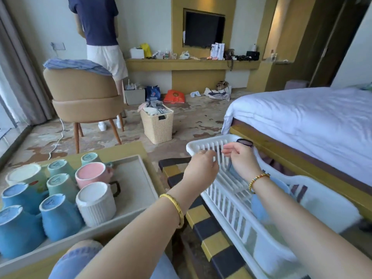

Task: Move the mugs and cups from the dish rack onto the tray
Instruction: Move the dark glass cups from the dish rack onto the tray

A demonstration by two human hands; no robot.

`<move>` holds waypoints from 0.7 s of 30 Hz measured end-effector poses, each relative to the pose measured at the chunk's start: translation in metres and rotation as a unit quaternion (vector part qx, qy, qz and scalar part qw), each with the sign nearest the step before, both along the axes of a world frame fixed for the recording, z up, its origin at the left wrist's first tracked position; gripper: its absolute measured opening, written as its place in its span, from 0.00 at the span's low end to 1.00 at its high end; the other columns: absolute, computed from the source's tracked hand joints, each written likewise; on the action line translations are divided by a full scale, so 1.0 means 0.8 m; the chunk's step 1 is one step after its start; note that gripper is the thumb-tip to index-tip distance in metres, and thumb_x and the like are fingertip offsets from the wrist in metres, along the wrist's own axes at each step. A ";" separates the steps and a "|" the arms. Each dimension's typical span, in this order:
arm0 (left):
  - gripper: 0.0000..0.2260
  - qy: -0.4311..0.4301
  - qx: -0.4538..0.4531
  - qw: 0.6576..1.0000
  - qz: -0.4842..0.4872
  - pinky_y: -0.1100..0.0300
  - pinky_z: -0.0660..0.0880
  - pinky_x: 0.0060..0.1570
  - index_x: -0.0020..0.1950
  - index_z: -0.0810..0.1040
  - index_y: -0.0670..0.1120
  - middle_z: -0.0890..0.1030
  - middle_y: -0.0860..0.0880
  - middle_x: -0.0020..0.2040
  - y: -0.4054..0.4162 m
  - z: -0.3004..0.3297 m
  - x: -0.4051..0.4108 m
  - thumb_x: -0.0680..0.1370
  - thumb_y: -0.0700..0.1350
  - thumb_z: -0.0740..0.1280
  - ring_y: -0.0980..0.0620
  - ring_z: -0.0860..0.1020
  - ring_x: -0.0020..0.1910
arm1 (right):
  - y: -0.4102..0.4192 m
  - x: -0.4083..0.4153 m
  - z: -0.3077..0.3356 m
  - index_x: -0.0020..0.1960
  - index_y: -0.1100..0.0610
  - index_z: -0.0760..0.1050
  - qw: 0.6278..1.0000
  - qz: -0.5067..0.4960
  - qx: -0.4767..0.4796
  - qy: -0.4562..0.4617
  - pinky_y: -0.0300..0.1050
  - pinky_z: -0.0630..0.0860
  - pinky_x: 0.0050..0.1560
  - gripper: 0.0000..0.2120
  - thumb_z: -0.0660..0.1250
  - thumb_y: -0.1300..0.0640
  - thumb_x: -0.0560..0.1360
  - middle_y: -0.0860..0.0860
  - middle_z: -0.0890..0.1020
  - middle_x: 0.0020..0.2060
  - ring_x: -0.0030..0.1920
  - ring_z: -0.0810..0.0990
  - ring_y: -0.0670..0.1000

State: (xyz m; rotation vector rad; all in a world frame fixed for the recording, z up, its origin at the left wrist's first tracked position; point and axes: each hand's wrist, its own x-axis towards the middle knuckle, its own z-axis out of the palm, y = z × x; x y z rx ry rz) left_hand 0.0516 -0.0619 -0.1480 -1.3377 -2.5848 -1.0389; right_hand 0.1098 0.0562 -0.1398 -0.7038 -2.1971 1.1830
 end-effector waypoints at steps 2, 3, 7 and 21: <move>0.11 -0.026 -0.015 0.999 -0.024 0.51 0.76 0.48 0.57 0.75 0.42 0.78 0.41 0.52 0.030 -0.002 0.014 0.78 0.42 0.57 0.41 0.77 0.50 | 0.022 0.015 -0.009 0.52 0.57 0.76 0.998 -0.058 -0.011 0.013 0.51 0.75 0.59 0.15 0.52 0.68 0.77 0.51 0.79 0.45 0.52 0.79 0.54; 0.11 -0.033 -0.027 0.999 -0.030 0.52 0.76 0.48 0.56 0.75 0.42 0.79 0.42 0.52 0.044 -0.004 0.019 0.78 0.42 0.57 0.41 0.77 0.50 | 0.029 0.021 -0.014 0.52 0.58 0.76 0.996 -0.086 -0.017 0.019 0.53 0.75 0.59 0.15 0.53 0.67 0.77 0.52 0.80 0.46 0.53 0.79 0.55; 0.13 -0.046 -0.118 0.992 -0.025 0.55 0.73 0.45 0.59 0.74 0.42 0.79 0.41 0.54 0.084 -0.019 0.028 0.77 0.40 0.56 0.41 0.77 0.52 | 0.035 0.036 -0.046 0.53 0.57 0.76 0.985 -0.162 -0.037 0.033 0.45 0.71 0.53 0.15 0.54 0.68 0.76 0.55 0.81 0.52 0.55 0.78 0.56; 0.12 -0.002 -0.156 0.988 0.017 0.57 0.73 0.39 0.61 0.73 0.46 0.80 0.45 0.52 0.083 -0.052 0.012 0.80 0.44 0.55 0.44 0.78 0.49 | 0.107 0.007 -0.043 0.74 0.60 0.57 0.972 -0.153 0.123 -0.125 0.55 0.60 0.72 0.28 0.62 0.53 0.77 0.59 0.61 0.73 0.73 0.59 0.59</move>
